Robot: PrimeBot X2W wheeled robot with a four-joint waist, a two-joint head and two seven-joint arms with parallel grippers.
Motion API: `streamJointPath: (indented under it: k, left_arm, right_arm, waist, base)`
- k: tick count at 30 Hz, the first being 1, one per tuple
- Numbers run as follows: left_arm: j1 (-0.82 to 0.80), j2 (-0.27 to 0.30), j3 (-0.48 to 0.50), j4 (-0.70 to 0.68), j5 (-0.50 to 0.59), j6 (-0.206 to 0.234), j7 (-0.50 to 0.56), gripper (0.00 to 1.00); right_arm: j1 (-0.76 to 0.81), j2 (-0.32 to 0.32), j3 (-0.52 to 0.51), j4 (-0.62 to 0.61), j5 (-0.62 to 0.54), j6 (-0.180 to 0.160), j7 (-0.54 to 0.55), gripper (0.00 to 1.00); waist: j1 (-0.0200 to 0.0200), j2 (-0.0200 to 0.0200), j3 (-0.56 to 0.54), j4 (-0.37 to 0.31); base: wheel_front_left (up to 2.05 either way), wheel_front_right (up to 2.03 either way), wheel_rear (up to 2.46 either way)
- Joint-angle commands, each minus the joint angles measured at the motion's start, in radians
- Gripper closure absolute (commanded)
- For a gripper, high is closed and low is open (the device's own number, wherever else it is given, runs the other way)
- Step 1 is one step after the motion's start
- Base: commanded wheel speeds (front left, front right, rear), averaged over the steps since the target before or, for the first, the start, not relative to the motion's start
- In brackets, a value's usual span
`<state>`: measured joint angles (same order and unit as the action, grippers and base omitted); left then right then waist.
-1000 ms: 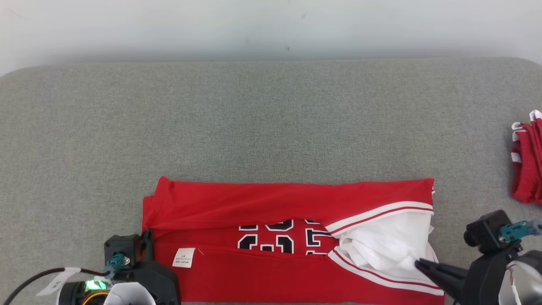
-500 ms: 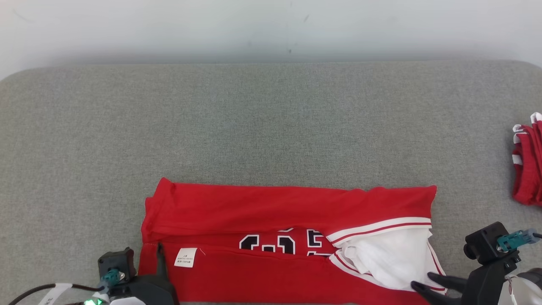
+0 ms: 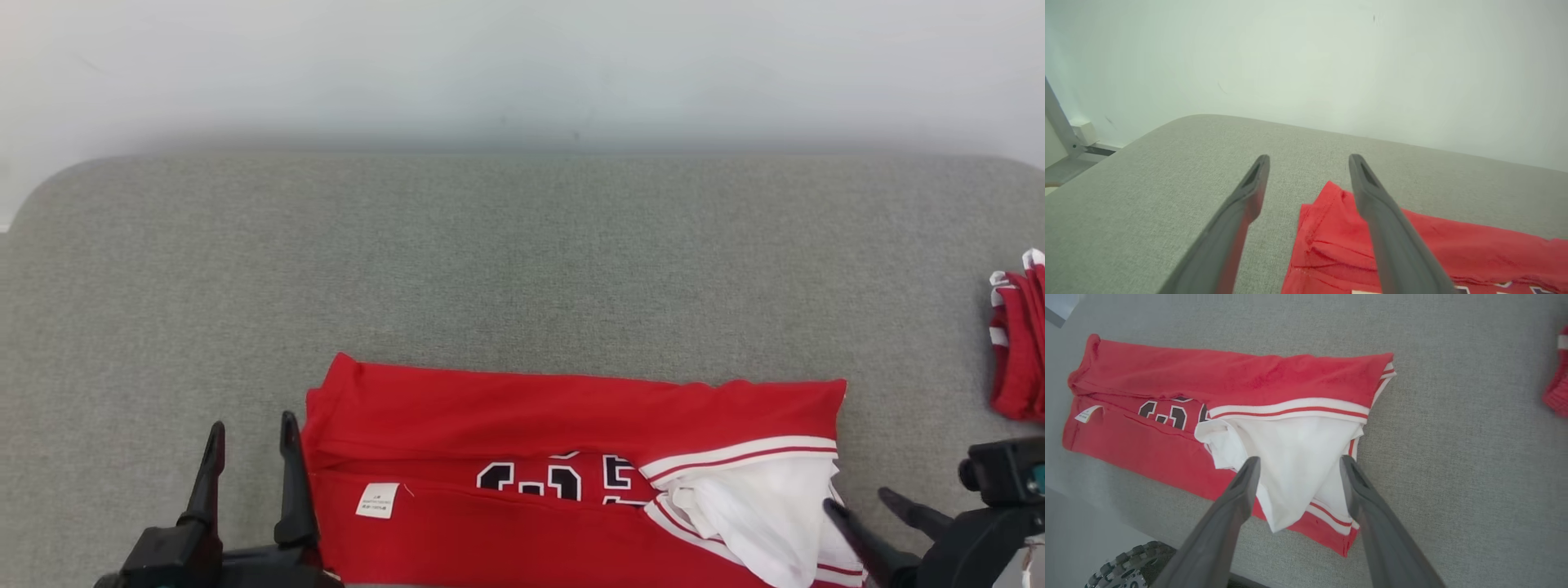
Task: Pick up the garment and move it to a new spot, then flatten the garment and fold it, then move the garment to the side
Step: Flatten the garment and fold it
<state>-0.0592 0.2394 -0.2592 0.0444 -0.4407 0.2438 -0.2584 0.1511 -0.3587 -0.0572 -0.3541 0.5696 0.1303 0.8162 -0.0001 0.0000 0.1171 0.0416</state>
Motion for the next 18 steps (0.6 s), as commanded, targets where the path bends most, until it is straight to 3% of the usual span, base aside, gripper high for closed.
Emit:
streamJointPath:
  k: [1, 6, 10, 18]
  left_arm:
    - [0.015, -0.009, 0.010, -0.036, 0.023, -0.020, -0.007, 0.00]
    - [0.058, -0.052, 0.060, -0.147, 0.085, -0.116, -0.007, 0.00]
    - [0.090, -0.093, 0.097, -0.169, 0.109, -0.191, -0.007, 0.00]
    - [0.105, -0.148, 0.145, -0.144, 0.163, -0.270, -0.007, 0.00]
  right_arm:
    - [0.011, 0.035, -0.024, 0.012, -0.033, 0.000, -0.014, 0.00]
    - [-0.023, 0.197, -0.111, 0.083, -0.147, 0.000, -0.053, 0.00]
    - [-0.063, 0.273, -0.179, 0.177, -0.241, 0.000, -0.064, 0.00]
    - [-0.157, 0.307, -0.228, 0.328, -0.347, 0.000, -0.075, 0.00]
  waist:
    - [0.0001, 0.0000, -0.013, 0.012]
    - [0.0001, 0.0000, -0.024, 0.024]
    - [0.0001, 0.0000, -0.026, 0.035]
    - [0.0001, 0.0000, -0.007, 0.068]
  base:
    - [0.00, 0.00, 0.00]
    - [0.00, 0.00, 0.00]
    - [0.00, 0.00, 0.00]
    - [0.00, 0.00, 0.00]
